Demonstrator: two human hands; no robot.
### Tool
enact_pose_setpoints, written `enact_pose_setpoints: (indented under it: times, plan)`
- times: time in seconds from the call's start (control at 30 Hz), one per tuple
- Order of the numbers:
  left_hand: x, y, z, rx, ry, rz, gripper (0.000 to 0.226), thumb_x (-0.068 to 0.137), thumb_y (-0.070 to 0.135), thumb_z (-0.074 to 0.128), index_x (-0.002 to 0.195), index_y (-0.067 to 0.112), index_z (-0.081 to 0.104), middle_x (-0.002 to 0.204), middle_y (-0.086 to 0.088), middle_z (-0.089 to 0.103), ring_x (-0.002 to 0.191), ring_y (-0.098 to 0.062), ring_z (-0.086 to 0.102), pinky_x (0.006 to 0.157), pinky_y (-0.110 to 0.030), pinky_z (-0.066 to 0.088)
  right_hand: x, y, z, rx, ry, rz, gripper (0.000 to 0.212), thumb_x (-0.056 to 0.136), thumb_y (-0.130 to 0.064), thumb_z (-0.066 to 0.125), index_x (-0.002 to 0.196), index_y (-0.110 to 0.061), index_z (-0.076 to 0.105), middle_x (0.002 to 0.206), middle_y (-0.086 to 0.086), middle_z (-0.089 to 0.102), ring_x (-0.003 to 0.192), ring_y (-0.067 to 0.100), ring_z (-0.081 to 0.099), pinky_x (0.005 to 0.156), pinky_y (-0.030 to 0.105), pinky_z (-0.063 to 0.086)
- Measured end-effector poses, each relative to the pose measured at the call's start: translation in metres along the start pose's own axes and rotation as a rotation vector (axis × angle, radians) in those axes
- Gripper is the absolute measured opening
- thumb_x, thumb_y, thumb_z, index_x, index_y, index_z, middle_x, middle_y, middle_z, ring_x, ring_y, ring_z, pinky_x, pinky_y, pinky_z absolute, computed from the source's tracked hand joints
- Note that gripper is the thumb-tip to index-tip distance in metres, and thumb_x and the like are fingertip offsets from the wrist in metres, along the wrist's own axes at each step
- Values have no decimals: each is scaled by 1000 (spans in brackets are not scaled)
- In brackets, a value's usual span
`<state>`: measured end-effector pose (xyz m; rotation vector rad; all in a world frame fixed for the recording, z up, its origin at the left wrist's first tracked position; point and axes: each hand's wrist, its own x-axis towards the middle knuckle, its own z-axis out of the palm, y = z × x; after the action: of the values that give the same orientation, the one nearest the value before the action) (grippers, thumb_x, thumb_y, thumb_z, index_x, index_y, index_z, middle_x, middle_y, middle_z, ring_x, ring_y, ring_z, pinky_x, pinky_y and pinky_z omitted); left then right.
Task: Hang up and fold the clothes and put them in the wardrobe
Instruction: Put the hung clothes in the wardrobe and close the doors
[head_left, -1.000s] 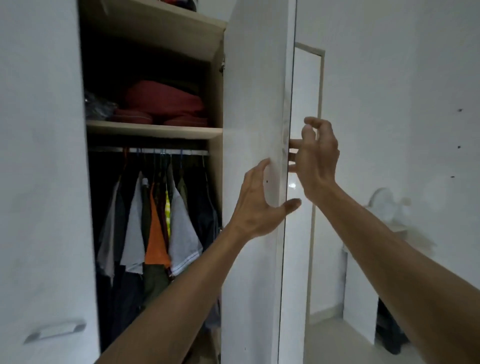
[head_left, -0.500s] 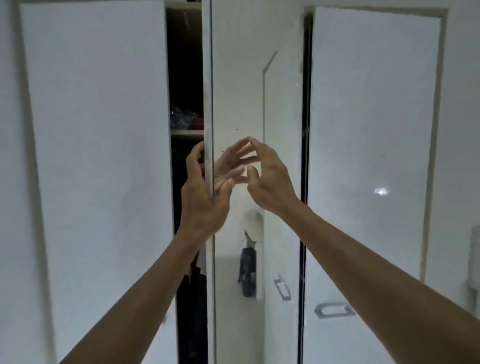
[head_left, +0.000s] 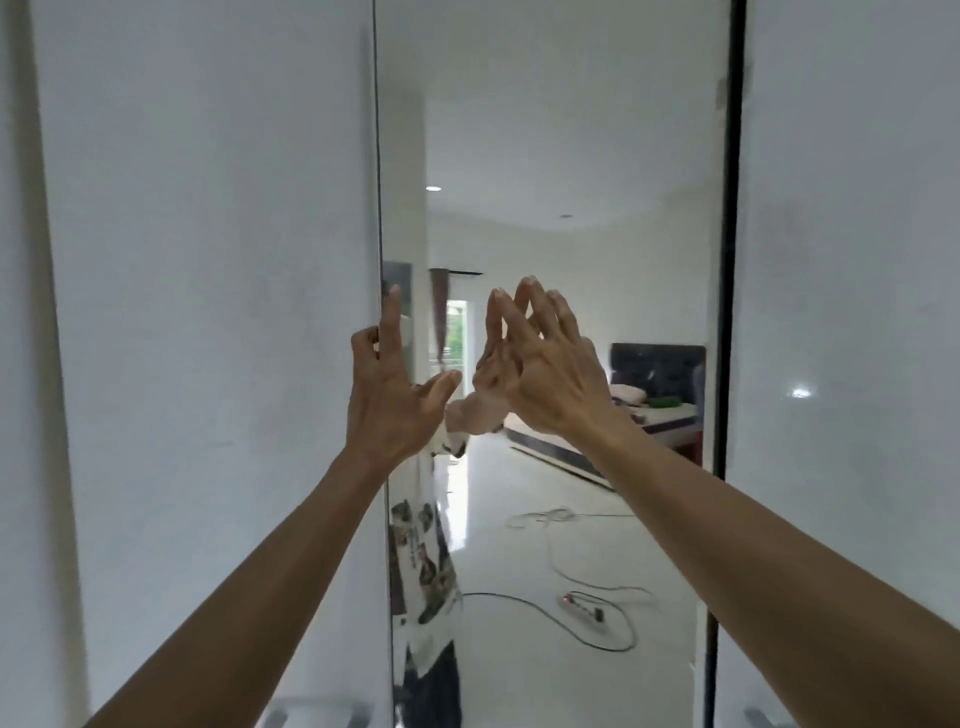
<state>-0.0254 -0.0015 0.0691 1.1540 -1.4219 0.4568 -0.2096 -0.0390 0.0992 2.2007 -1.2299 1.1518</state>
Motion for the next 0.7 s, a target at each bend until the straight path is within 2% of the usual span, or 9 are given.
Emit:
enact_pose_setpoints:
  times: [0.03,0.1,0.17,0.23,0.33,0.47,0.7]
  plan:
    - [4,-7,5,81,-8,6,104,83,47,74,157,37,1,151,-10,22,131,-26,39,97,-42,50,5,1,8,-23,10,8,65,101,-38,35,158,-39,3,168,-7,-11,155,22,-9,116,60,27]
    - [12,-20,16,261,-23,33,94,89,59,58,157,39,-4,164,-5,-4,150,-32,9,111,-55,36,16,5,21,-61,31,28,65,103,-39,32,158,-40,-1,167,-8,-17,154,23,-14,116,64,19]
    - [21,-36,26,367,-55,71,84,95,63,42,156,39,-10,164,-2,-23,152,-29,-14,119,-60,16,28,10,33,-84,29,51,68,103,-41,30,158,-41,-9,165,-7,-25,152,23,-23,118,65,9]
    - [28,-48,35,415,-84,88,77,99,64,32,155,39,-14,162,-1,-31,150,-28,-24,120,-62,4,37,16,43,-106,30,57,69,103,-43,29,157,-39,-15,163,-6,-30,150,24,-29,119,66,2]
    - [35,-62,49,461,-63,107,71,102,61,25,156,36,-13,163,-2,-28,150,-28,-25,119,-65,0,48,23,59,-141,63,48,69,104,-49,24,156,-35,-20,162,-3,-34,148,25,-32,117,70,2]
    - [38,-73,63,508,2,138,69,103,58,26,159,32,-4,166,-4,-16,151,-31,-18,118,-66,-1,55,28,77,-170,133,23,69,104,-52,21,158,-30,-16,164,2,-27,150,30,-27,114,73,3]
    - [39,-81,67,564,56,155,68,102,59,24,159,31,0,167,-5,-9,153,-32,-11,117,-66,2,57,27,81,-195,161,7,67,104,-52,21,159,-30,-11,166,4,-23,151,31,-24,115,71,1]
